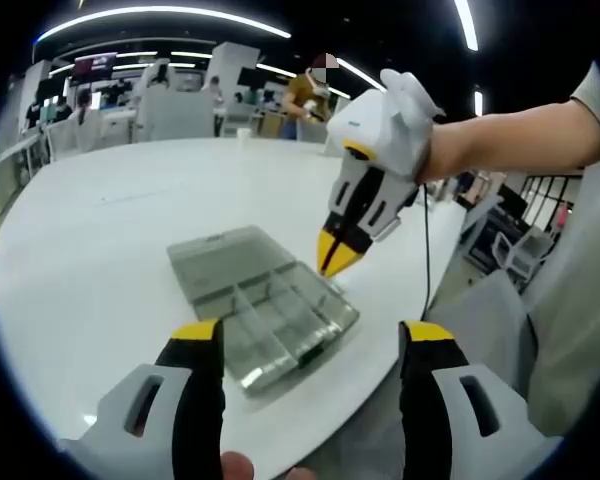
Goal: Insert the divider into the dual guide fixture by aligning both edges with the guide slots and pushing it downward to the bottom, including one-sided entry, uneven engagement, binding, and posture correction.
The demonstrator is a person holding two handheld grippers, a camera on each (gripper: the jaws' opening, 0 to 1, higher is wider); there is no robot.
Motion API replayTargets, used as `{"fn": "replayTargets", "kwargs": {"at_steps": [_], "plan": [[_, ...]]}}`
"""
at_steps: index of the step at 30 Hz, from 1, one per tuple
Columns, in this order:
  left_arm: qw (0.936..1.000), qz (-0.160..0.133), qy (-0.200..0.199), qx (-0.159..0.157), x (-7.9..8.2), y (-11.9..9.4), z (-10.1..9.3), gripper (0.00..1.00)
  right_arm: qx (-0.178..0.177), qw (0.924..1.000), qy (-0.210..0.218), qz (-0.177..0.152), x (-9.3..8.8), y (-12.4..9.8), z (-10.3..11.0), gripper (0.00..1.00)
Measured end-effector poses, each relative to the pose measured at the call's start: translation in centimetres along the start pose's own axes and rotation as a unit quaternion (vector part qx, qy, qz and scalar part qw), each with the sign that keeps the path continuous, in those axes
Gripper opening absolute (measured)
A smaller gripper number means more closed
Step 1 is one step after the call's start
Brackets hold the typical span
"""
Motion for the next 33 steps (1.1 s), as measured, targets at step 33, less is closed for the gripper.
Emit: {"fn": "replayTargets", "kwargs": {"at_steps": [33], "plan": [[1.0000, 0.001, -0.001, 0.001, 0.09, -0.11, 0.05, 0.68, 0.003, 0.9999, -0.009, 0.011, 0.11, 0.91, -0.06, 0.00]]}}
Point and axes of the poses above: the point that each gripper's makers call its tool centre point, and the gripper's own axes: y roughly forward along the fingers, z roughly to its left, x roughly out of its top, the point moved 6 cm from there along -y, roughly backward along the fingers, and after that the axes turned 12 degrees about z, right-handed, at the moved point
